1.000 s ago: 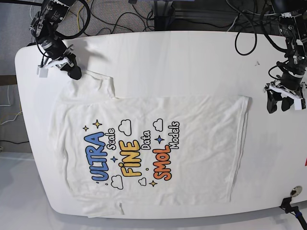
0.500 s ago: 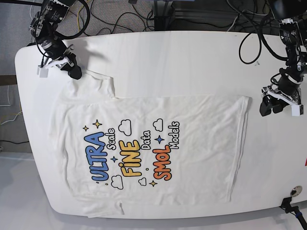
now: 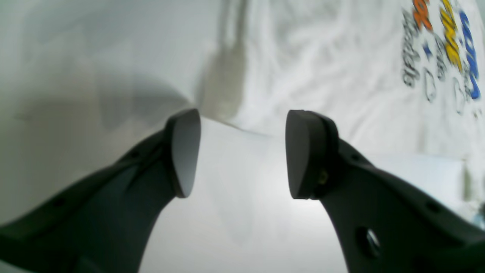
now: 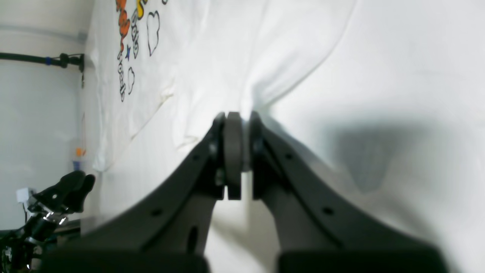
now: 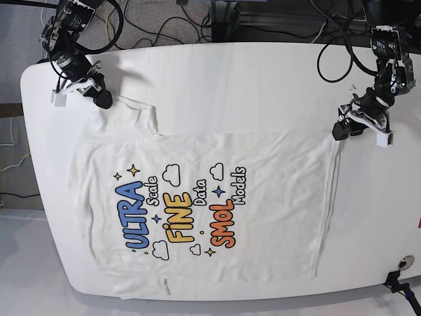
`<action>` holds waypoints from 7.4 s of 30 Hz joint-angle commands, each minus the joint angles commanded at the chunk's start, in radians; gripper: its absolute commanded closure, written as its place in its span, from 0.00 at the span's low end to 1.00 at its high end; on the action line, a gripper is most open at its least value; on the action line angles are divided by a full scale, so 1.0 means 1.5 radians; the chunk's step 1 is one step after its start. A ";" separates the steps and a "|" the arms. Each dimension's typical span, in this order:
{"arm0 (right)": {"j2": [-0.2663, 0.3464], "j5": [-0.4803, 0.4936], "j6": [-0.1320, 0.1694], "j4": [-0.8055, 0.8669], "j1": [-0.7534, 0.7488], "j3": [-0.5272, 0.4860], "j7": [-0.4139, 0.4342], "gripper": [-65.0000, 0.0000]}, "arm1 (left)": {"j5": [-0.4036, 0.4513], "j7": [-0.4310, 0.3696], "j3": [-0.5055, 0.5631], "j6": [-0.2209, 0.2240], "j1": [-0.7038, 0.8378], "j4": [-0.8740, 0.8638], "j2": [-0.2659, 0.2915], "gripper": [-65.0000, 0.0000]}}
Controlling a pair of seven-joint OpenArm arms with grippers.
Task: Fold the T-shirt properly
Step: 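Grasp the shirt edges with both grippers, then pull the grasped shirt edges toward the robot with both grippers, then lift the shirt edges and fold them over the printed front, then open both grippers to release the shirt's shoulder edge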
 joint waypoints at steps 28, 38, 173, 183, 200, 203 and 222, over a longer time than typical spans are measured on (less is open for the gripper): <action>0.000 0.000 0.000 0.000 0.000 0.000 0.000 1.00 | 0.051 0.003 0.001 0.000 -0.066 -0.088 0.030 0.48; 0.000 0.000 0.000 -0.001 0.001 0.000 0.000 1.00 | 0.051 0.003 0.048 0.000 -0.083 -0.089 0.030 0.48; 0.062 -0.057 0.000 -0.113 0.299 -0.028 -0.042 1.00 | 0.088 0.034 0.006 0.001 -0.228 -0.095 0.038 1.00; 0.094 -0.057 0.000 -0.113 0.307 -0.054 -0.041 0.51 | 0.088 0.036 0.006 0.001 -0.228 -0.093 0.014 1.00; 0.150 -0.055 0.003 0.004 0.230 -0.076 -0.041 0.28 | 0.088 0.007 0.001 0.002 -0.130 0.083 -0.099 0.24; 0.151 -0.058 0.001 0.079 0.191 -0.076 -0.041 0.28 | 0.089 -0.023 0.001 0.002 -0.083 0.100 -0.099 0.24; 0.144 -0.451 0.082 0.179 0.121 -0.087 -0.007 0.28 | 0.286 -0.059 0.005 0.001 -0.045 0.111 -0.087 0.23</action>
